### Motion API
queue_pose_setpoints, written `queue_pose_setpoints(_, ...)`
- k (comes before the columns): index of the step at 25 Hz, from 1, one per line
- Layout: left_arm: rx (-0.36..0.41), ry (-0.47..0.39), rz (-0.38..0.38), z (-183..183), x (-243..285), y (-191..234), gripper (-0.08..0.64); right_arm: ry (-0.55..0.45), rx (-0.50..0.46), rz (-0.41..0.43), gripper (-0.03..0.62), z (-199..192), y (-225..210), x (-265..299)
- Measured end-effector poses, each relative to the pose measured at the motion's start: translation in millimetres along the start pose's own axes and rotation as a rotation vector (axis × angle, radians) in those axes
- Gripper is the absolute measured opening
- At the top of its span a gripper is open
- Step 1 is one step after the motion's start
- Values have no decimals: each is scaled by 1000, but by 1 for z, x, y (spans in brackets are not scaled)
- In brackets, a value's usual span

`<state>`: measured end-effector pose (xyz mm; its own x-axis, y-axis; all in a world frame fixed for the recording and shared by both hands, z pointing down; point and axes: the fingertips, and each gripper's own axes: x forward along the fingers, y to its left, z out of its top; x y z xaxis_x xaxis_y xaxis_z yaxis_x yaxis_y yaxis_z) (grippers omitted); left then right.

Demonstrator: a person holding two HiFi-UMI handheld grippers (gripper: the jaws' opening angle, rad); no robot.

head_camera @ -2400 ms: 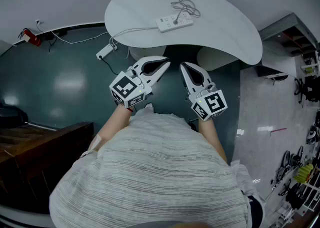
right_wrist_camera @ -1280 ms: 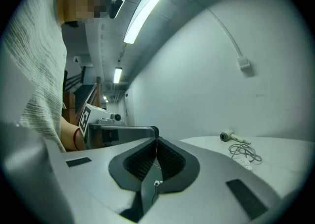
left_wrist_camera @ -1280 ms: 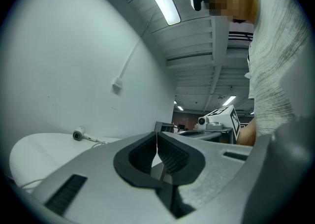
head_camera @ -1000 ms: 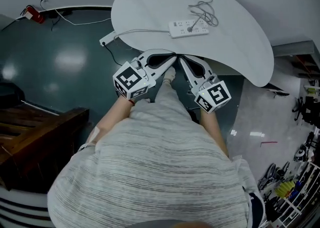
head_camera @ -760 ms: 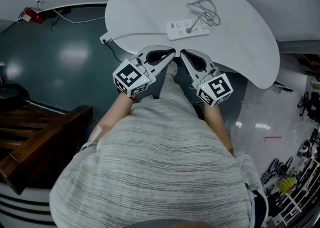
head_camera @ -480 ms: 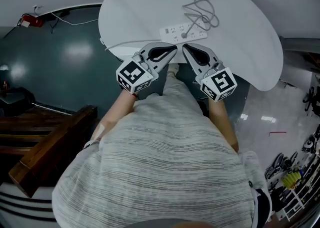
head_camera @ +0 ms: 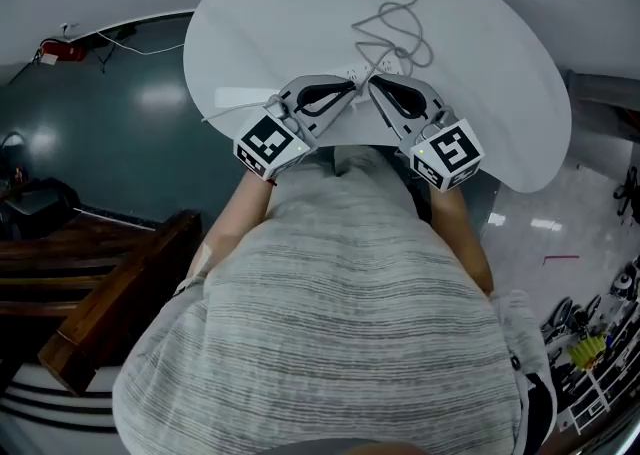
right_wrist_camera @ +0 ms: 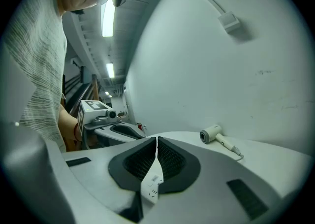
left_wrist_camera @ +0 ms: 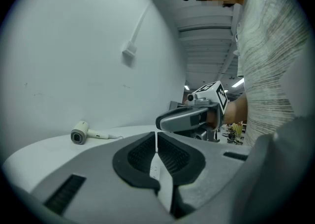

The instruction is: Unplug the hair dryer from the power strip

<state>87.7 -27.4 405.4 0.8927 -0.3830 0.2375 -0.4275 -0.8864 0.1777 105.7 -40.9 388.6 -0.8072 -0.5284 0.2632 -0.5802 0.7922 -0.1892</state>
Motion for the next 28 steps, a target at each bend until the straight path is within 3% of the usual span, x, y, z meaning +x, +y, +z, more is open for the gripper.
queue_pose_setpoints(7,8,19,-22,-4,2,13,8,5,30,-37,28,3,-15,9)
queue_pose_setpoints(17,18,64,-125,-13,14,25,19,2,93,-138,28,3,-25,8)
queue_pose_setpoints(20,15,67,-136,-17,18,27,63,12,97,-150,28,-1,-24,8)
queue_pose_setpoints(23,29,102,-129,-28,22,30,169,21,107,-161,28,-6,-21,6)
queue_pose_setpoints(26,77,163,-136,-44,28,29,283,22,112,-178,28,-7,-22,2)
queue_pose_setpoints(28,116,209,-156,-58,33,28,321,21,116,-188,28,-7,-23,0)
